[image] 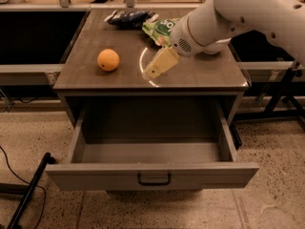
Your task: Place orange into top drawer
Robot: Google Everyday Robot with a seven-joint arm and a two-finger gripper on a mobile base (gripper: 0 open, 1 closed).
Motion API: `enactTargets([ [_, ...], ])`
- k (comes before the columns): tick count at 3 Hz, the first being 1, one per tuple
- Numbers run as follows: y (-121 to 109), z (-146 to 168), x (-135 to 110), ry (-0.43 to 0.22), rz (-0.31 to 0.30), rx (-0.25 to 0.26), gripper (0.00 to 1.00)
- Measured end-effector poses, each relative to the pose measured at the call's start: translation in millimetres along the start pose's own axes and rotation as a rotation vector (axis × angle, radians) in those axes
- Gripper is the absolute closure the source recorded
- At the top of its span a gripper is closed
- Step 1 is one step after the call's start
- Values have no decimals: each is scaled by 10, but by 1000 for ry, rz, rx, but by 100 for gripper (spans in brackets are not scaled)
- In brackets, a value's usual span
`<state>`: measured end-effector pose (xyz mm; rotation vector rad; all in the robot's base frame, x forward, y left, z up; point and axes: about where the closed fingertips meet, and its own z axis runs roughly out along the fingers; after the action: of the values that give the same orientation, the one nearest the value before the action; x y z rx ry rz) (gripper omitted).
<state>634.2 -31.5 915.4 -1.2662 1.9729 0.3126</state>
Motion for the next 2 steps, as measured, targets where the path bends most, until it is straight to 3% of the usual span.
enactTargets([
  [1, 3, 12, -6, -1, 0, -2, 0],
  [2, 1, 304, -167, -26, -10, -23, 0],
])
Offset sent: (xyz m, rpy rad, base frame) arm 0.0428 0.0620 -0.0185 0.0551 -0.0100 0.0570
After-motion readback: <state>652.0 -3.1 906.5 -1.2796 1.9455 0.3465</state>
